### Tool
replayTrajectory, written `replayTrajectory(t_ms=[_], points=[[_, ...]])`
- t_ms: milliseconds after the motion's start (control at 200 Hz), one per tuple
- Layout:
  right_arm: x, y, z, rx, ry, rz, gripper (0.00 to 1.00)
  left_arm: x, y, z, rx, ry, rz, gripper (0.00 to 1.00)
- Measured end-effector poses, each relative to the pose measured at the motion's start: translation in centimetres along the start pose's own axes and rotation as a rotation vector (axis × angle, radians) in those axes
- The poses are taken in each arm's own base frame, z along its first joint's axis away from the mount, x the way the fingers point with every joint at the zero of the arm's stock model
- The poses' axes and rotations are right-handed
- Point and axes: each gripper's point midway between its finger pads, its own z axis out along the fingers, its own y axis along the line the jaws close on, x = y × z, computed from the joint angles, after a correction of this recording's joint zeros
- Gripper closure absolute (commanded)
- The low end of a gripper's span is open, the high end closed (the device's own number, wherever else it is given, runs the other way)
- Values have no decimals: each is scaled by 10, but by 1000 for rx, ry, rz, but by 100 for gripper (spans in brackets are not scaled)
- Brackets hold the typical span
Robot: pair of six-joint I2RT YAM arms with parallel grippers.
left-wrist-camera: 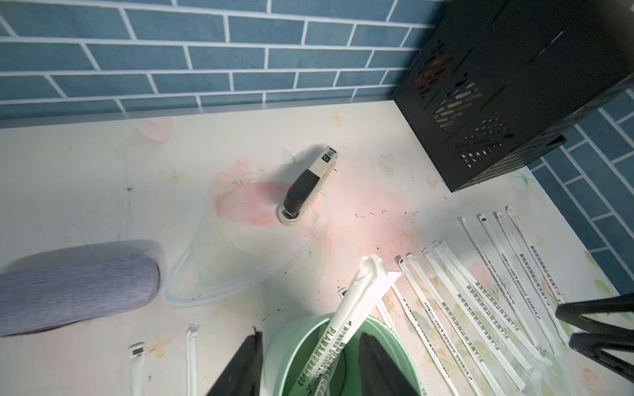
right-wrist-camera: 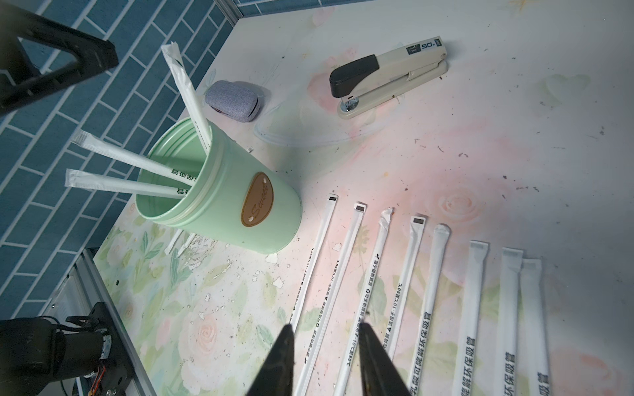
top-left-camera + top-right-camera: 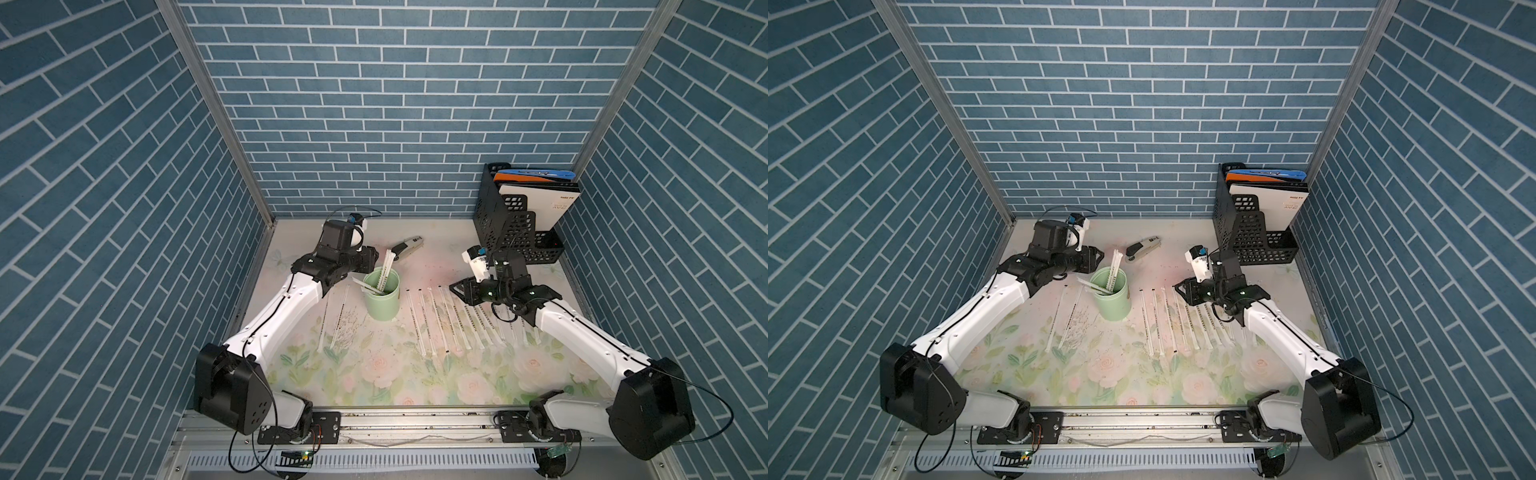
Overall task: Take the straws out of the storage container
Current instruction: Pick up the straw from the container.
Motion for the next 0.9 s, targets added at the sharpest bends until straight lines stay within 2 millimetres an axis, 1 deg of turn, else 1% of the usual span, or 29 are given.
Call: replayTrajectory(t_ms=[175,300,610,775,900], points=[[1,1,1,-2,2,-1,68,3,-11,7,27,-8,12,52],[1,1,1,-2,3,-2,68,8,-12,12,30,-1,11,56],[2,0,2,-1,8,1,68,18,-17,26,34,30,16,58],[2,0,2,-1,7,1,68,26,-14,36,15,57,17,61],[2,0,2,-1,8,1,68,28,-10,39,-9,59,17,62]])
